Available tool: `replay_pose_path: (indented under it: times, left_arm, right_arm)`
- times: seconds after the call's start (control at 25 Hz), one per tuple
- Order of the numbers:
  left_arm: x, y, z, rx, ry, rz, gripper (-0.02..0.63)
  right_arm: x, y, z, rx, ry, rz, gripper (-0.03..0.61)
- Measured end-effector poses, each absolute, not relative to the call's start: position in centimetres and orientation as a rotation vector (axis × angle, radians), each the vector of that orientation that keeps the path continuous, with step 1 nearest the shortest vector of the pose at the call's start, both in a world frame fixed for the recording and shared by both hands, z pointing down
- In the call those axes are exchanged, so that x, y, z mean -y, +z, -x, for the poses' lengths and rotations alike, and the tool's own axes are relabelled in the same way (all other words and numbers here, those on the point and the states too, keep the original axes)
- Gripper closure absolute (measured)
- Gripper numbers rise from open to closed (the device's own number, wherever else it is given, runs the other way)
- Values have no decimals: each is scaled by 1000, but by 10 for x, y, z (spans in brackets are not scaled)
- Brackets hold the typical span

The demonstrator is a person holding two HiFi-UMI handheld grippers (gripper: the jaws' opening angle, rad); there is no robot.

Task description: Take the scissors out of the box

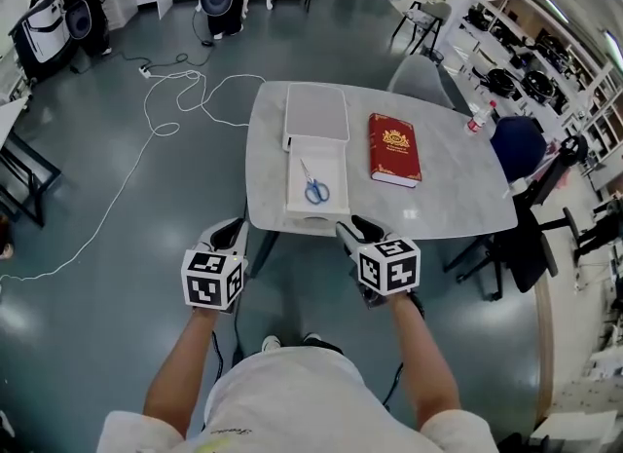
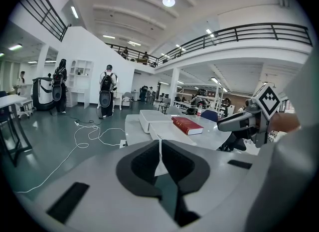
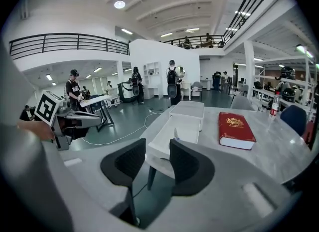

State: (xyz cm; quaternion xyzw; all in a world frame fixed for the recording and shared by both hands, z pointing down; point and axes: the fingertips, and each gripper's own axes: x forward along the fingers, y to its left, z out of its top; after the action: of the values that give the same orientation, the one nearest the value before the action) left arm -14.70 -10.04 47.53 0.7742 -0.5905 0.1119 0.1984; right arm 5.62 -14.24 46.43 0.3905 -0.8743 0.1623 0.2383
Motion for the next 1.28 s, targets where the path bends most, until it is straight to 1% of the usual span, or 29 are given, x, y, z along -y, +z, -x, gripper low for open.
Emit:
replay_pose_path:
  times: [0.4,0.88,1.28]
  left_arm:
    - [124,493,165,1672,342,-2117,595]
    - [203,507,164,1672,377,-2085,595]
    - [255,521,169,1687,405,-2016,595]
  right_arm:
    - [186,491,-36,2381,453,-1016,434]
    - [252,543,-22,2306,518,-892,434]
    - [287,576,-12,2252,574,-775,434]
